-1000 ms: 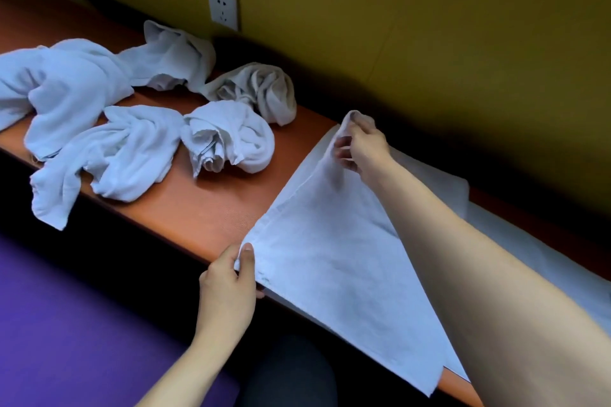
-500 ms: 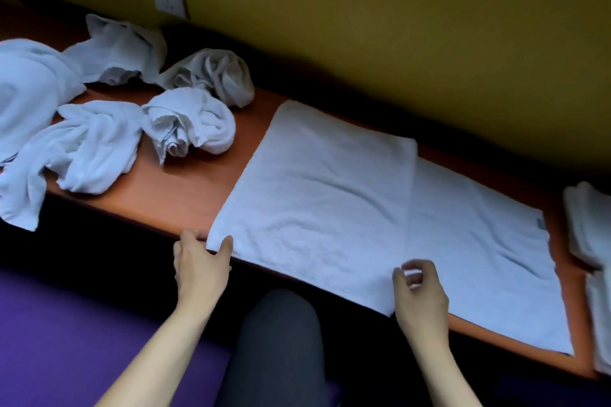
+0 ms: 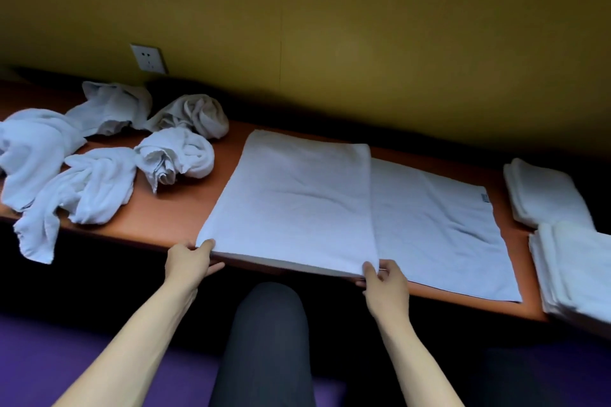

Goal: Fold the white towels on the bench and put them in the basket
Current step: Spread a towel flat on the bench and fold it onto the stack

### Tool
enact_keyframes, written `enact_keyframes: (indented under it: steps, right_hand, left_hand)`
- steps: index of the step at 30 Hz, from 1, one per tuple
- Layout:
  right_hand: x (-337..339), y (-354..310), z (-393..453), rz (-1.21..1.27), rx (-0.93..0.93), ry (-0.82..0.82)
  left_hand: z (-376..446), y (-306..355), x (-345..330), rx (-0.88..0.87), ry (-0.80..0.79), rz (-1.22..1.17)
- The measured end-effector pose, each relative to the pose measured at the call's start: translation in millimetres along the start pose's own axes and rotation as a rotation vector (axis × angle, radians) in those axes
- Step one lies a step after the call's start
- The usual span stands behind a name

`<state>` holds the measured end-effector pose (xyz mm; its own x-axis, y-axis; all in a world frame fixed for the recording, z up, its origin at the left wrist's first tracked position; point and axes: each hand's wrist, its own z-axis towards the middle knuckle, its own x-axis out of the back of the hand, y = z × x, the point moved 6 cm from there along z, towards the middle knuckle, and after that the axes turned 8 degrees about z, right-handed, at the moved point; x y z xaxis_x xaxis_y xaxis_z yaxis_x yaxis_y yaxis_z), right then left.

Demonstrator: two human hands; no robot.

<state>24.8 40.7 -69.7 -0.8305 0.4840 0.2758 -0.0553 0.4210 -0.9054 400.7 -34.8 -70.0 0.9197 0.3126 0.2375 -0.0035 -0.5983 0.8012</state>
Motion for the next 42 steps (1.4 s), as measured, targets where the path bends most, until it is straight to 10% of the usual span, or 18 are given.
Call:
enact_keyframes:
  steps: [19,42]
  right_hand:
    - [79,-13,-39,0.353,0.074,-0.119]
    - [-40,-125,192,0.013,0.433,-0.014]
  left_hand:
    - [-118,-5,14,-0.368,-0.074,-0.036]
    - [62,131,-69,-0.638,0.372,0.493]
